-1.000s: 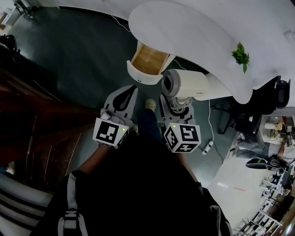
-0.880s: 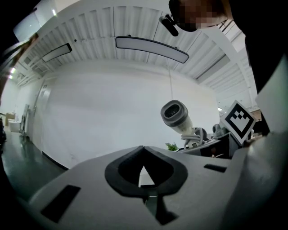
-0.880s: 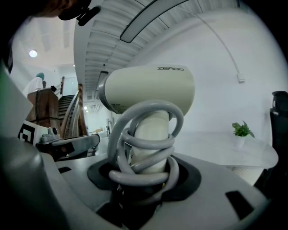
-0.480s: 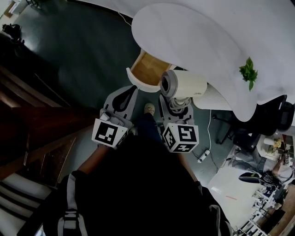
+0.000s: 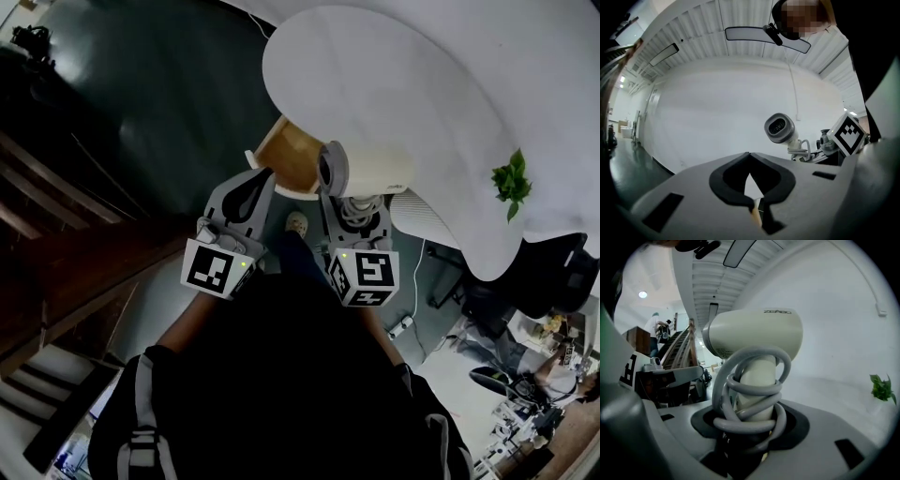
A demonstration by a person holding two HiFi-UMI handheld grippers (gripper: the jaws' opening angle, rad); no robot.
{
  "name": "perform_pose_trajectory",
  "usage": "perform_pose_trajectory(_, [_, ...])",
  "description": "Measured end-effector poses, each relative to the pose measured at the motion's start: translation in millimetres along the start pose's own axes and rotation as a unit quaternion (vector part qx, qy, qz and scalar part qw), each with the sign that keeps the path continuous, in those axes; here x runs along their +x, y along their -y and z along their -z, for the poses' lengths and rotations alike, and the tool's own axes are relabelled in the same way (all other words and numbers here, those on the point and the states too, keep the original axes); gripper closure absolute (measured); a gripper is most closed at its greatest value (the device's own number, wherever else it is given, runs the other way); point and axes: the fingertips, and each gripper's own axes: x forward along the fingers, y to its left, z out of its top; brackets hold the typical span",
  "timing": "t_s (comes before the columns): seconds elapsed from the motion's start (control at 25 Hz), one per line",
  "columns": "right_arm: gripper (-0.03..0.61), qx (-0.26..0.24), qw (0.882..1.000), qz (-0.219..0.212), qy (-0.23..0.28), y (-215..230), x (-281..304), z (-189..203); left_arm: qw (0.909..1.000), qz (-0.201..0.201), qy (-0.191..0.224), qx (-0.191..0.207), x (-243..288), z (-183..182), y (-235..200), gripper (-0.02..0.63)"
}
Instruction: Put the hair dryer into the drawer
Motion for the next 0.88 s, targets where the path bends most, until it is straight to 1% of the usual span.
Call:
perform_pose_trajectory(0.24, [0.322, -0.012, 0.999, -0.04, -0.014, 15.7, 28.5, 1.0, 0.9994, -0.035, -0.001, -0.002, 25.4, 2.0, -8.2, 0.607])
perform_pose_trajectory(0.36, [0.322, -0.015, 0.998, -0.052, -0.022, 17.5, 38.6, 5.3, 0.9987, -0.043, -0.028, -0.003, 32.0, 12.2, -9.5, 0.606])
perform_pose_trajectory(0.48, [0.322, -0.009, 0.997, -0.062, -0.037, 15.3, 45.2, 14.7, 0.9984, -0.042, -0.036, -0.008, 35.2, 18.7, -9.2, 0.606])
perform_pose_trajectory(0.6, [0.322, -0.002, 0.997, -0.064, -0.05, 12.7, 53.4, 23.8, 0.997, -0.044, -0.06, -0.02, 37.2, 30.8, -16.2, 0.606])
perform_pose_trajectory(0.76, [0.322, 0.004, 0.996, -0.053, -0.067, 11.2, 65.0, 38.5, 0.9978, -0.023, -0.058, -0.025, 43.5, 38.3, -23.6, 0.607])
perform_pose_trajectory(0.88, [0.322, 0.016, 0.996, -0.046, -0.079, 8.6, 74.6, 51.0, 0.996, -0.015, -0.083, -0.03, 45.2, 51.5, -33.6, 0.606])
